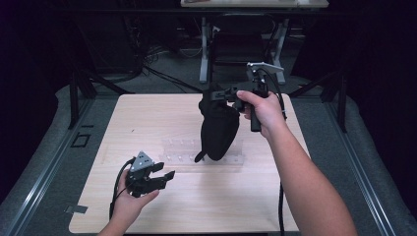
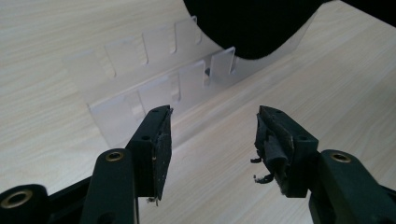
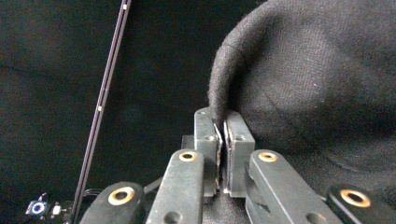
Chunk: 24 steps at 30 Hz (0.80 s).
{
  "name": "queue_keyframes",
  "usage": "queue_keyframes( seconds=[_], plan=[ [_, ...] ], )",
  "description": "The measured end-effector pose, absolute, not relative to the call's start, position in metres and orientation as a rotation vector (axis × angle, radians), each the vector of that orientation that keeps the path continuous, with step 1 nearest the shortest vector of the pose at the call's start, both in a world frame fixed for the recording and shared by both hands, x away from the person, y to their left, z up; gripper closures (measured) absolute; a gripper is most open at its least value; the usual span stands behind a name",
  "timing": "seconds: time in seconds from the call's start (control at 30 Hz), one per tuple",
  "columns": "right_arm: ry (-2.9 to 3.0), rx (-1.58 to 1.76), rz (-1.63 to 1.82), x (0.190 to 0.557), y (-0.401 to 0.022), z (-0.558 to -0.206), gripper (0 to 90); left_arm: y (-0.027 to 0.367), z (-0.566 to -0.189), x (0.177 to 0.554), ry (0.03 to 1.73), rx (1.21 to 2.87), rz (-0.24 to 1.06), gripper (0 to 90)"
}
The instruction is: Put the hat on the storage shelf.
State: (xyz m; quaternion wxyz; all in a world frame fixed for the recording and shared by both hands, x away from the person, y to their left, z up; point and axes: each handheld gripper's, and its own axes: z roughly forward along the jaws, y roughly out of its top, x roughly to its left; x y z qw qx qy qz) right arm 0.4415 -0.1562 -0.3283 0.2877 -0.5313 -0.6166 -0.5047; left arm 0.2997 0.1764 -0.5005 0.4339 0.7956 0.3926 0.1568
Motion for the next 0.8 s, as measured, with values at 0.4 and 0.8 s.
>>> queue_keyframes(
  seconds=[0.4,0.8],
  plan=[
    [-1.656,-1.423,-1.346,0.441,-0.152,-0.327,86.2,0.150,-0.481,0.303,0.900,2.006,0.442,49.2],
    [-1.667,-1.407,-1.341,0.443,-0.142,-0.326,85.9,0.130,-0.468,0.303,0.839,2.018,0.471,54.7]
  ],
)
